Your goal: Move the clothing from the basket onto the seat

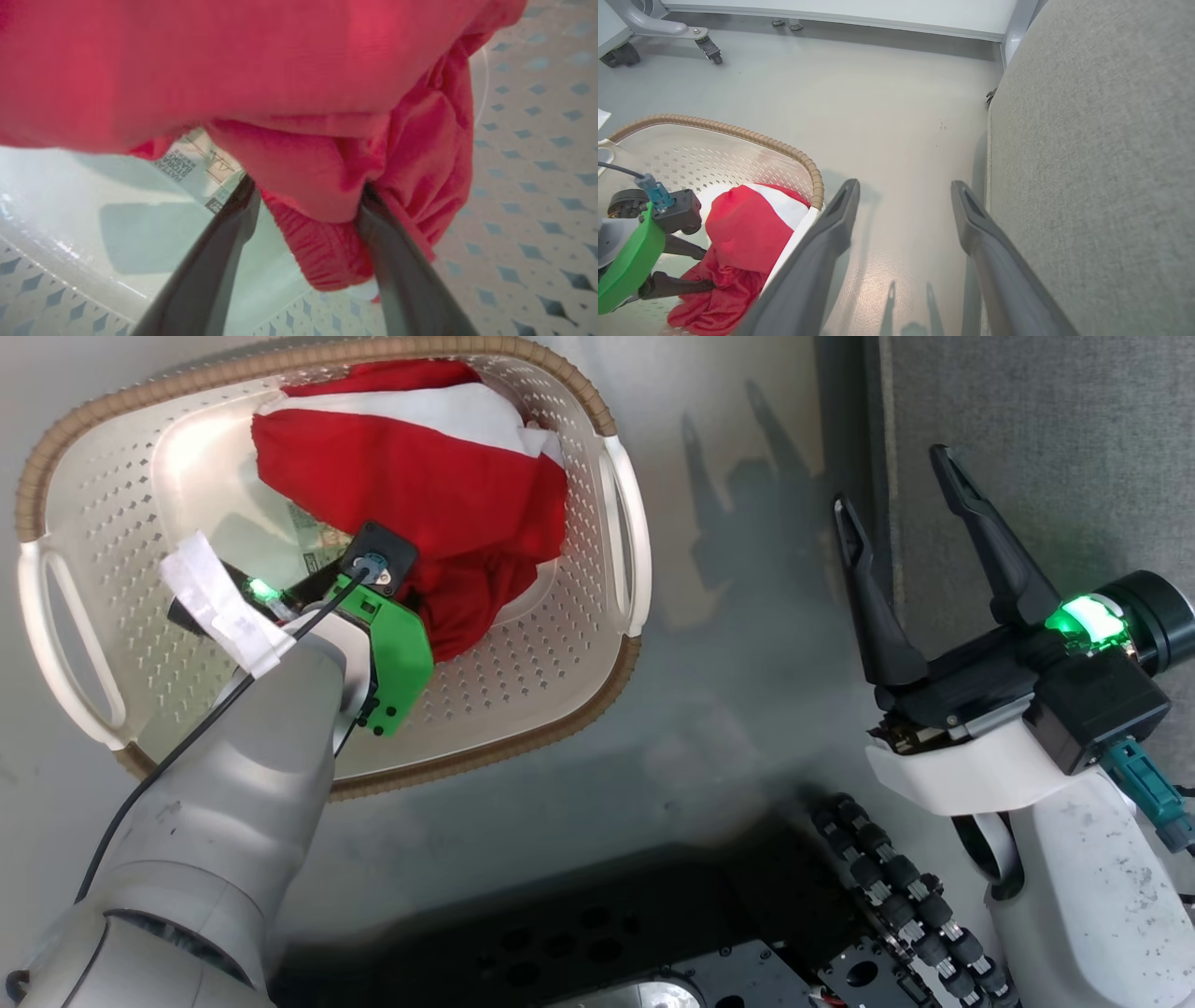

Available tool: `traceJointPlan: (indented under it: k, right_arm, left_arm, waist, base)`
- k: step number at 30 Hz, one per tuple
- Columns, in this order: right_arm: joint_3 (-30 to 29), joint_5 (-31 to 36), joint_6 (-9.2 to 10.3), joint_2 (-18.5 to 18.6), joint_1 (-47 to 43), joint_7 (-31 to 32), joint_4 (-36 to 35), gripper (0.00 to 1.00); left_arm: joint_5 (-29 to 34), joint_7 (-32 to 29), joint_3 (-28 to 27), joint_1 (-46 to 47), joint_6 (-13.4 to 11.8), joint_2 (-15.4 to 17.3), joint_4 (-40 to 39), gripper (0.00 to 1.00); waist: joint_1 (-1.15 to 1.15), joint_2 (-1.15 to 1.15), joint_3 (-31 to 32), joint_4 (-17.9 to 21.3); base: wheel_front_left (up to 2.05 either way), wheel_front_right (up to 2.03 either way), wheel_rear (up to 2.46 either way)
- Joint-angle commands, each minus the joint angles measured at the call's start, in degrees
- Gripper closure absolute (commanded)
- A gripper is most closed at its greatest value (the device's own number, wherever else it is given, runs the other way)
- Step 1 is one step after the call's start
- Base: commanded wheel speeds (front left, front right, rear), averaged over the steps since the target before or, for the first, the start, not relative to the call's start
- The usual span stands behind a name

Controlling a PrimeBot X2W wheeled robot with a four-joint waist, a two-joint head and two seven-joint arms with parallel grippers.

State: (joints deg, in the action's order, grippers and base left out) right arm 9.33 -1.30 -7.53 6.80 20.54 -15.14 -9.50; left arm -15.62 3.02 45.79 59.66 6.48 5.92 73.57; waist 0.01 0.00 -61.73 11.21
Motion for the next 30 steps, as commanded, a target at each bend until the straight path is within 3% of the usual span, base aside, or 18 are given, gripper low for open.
traceJointPlan:
  k: [1,9,18,25,30]
  right_arm:
    - [0.2,0.0,0.08,-0.1,0.8,0.0,0.1,0.0]
    - [0.3,-0.3,0.08,-0.7,1.9,0.0,0.7,0.0]
    - [2.0,-0.7,0.08,-1.0,3.2,0.0,2.7,0.0]
    - [2.5,-1.0,0.08,-0.9,0.7,0.0,4.9,0.0]
    - [3.0,-1.3,0.08,-1.0,-2.4,0.0,7.0,0.0]
  left_arm:
    - [-0.4,-1.0,0.1,0.7,-0.2,0.4,0.2,1.0]
    - [-1.7,-2.4,0.3,-0.5,0.5,0.1,0.3,1.0]
    - [-3.2,4.0,1.0,-2.1,0.9,-0.9,0.2,1.0]
    - [-4.6,8.9,1.2,-6.7,0.9,-1.6,0.2,1.0]
    - [-5.8,12.0,0.0,-12.2,-2.1,-1.9,-1.8,1.0]
  waist:
    - [-0.01,0.0,-0.7,0.1]
    - [-0.01,0.0,0.8,-0.8]
    - [-0.01,0.0,5.7,-3.1]
    - [-0.01,0.0,14.7,-5.7]
    - [-0.01,0.0,24.0,-7.1]
  base:
    - [0.0,0.0,0.0]
    - [0.0,0.0,0.0]
    - [0.0,0.0,0.0]
    - [0.0,0.0,0.0]
    - [0.0,0.0,0.0]
